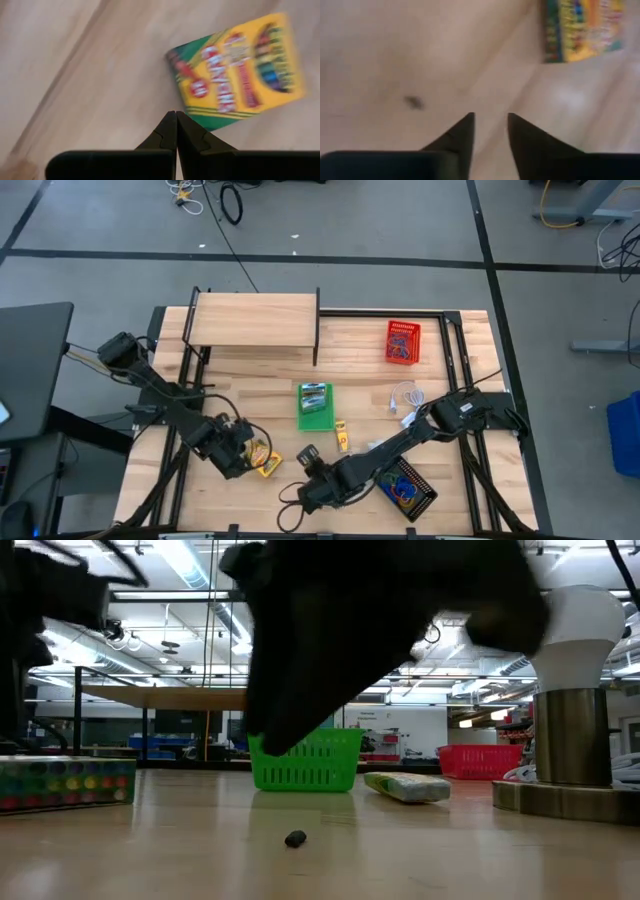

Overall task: Pick & Place Office Desk Supplies
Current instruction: Put the yellow crayon box into the green basket

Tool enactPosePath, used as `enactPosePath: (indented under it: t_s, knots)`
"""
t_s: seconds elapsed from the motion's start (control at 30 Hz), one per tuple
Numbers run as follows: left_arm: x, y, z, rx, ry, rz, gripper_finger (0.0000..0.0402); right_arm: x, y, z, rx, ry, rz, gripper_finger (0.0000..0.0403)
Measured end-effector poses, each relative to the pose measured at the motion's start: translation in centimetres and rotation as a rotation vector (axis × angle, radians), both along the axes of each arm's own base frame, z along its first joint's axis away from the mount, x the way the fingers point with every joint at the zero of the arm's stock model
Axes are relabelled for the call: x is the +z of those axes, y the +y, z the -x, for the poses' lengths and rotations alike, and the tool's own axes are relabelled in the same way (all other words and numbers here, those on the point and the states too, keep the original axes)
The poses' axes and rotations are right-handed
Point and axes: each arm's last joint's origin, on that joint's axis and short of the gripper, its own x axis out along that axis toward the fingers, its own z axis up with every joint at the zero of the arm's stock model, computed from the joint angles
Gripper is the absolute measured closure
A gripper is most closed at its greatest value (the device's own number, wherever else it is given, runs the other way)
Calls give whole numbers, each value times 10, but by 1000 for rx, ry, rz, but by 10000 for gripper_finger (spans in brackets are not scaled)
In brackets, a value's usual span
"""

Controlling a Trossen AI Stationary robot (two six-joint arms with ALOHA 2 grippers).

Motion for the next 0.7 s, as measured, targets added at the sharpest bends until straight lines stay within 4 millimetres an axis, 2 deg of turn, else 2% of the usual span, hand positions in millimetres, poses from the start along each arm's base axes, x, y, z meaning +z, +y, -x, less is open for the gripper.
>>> enactPosePath:
  t_s: [0.13,0.27,0.47,0.7]
  knots:
    - [-5,1,1,21,32,-22,400,-3,-2,-10,30,-92,78,214]
    - [-12,-1,-2,7,70,-18,400,2,-2,-23,57,-194,55,173]
    - [-23,-5,-6,-22,99,-12,400,3,-10,-37,94,-280,20,171]
    - [-22,-9,-16,-53,29,37,400,-37,-25,-36,121,-277,94,185]
